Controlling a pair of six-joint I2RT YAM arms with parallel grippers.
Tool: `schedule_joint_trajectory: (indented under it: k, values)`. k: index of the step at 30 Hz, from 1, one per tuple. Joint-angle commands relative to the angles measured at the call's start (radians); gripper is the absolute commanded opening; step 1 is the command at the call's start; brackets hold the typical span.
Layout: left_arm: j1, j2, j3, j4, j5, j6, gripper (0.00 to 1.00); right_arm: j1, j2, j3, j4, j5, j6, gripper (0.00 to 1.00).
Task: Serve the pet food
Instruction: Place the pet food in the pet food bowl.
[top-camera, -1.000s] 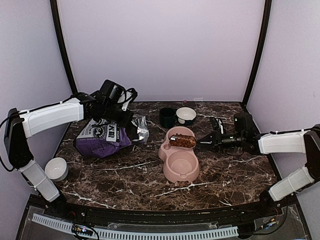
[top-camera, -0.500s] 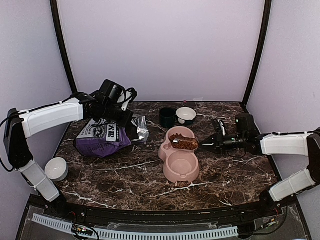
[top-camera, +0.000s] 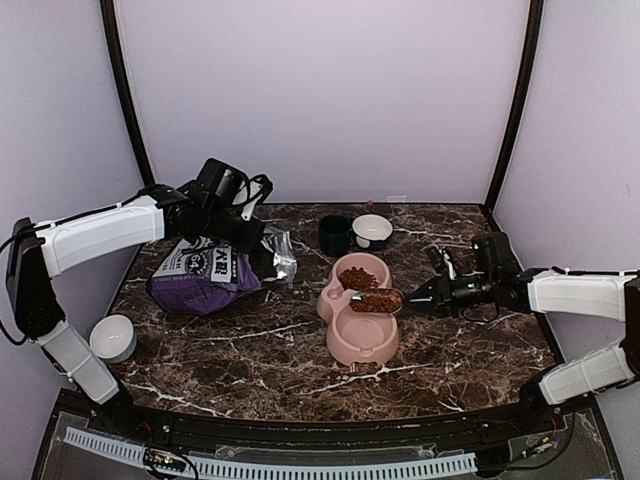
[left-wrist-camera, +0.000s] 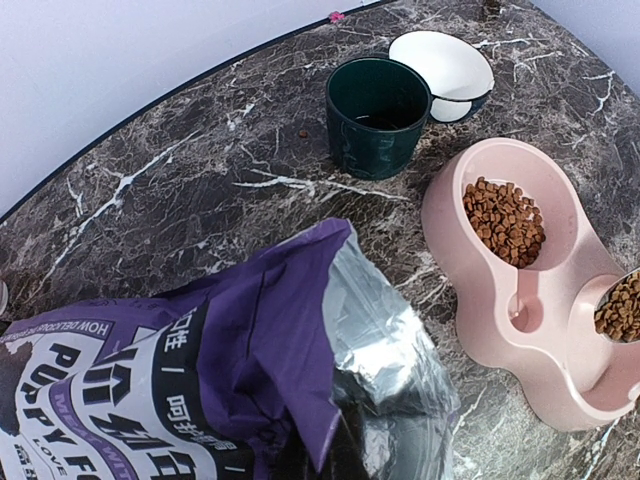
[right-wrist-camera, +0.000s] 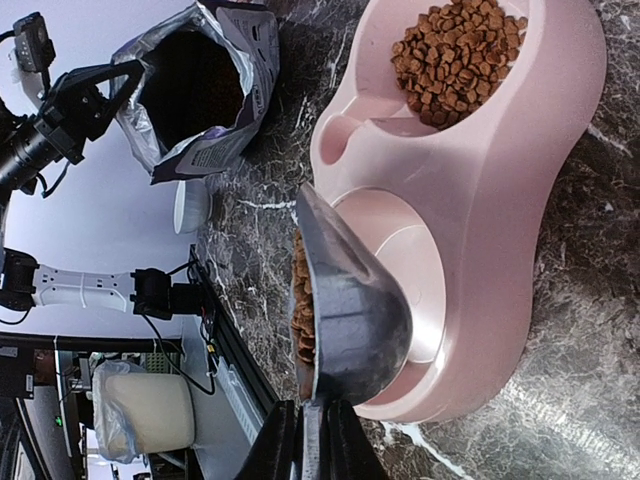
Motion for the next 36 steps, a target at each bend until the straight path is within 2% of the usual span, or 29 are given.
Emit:
schedule_joint_trajectory:
  k: [1, 10, 20, 36]
  values:
    - [0.004, -0.074, 0.000, 0.044, -0.017, 0.015, 0.00, -0.005, -0.030, 0.009, -0.058, 0.007, -0.059, 0.00]
    - [0.004, -0.072, 0.000, 0.043, -0.022, 0.018, 0.00, 0.006, 0.008, 0.058, -0.155, 0.022, -0.128, 0.00]
    - [0.004, -0.066, 0.000, 0.038, -0.030, 0.021, 0.00, 0.037, 0.064, 0.110, -0.187, 0.024, -0.155, 0.00]
    - [0.004, -0.061, -0.002, 0.031, -0.051, 0.029, 0.00, 0.090, 0.208, 0.196, -0.132, -0.009, -0.151, 0.00]
